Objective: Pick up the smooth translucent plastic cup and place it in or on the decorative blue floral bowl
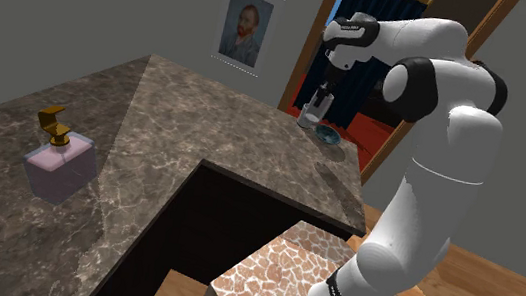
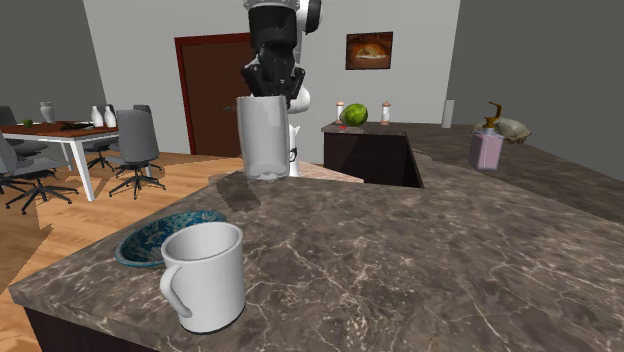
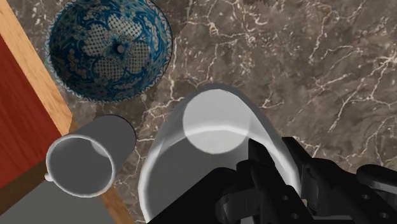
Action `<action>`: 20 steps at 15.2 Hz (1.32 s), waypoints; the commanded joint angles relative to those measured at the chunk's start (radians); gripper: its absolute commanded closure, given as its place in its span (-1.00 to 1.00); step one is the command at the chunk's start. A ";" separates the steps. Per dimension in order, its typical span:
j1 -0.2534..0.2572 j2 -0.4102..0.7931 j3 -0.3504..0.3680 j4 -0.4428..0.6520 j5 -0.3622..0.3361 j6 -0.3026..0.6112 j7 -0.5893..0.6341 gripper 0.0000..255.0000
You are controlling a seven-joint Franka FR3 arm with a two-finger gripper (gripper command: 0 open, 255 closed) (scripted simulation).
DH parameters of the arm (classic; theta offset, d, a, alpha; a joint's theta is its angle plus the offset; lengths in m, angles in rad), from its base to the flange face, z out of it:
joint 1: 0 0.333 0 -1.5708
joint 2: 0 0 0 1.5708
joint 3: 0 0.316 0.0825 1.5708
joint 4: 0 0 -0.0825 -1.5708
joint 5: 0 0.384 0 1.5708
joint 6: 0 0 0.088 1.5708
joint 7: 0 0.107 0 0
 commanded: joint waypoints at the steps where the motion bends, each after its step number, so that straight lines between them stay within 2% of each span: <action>1: -0.033 0.028 -0.009 0.056 0.014 -0.033 -0.036 1.00; 6: -0.150 0.132 -0.026 0.236 0.067 -0.125 -0.143 1.00; 11: -0.303 0.280 -0.026 0.501 0.132 -0.253 -0.231 1.00; 12: -0.321 0.298 -0.023 0.533 0.138 -0.268 -0.238 1.00; 20: -0.286 0.275 -0.025 0.383 0.131 -0.144 -0.249 1.00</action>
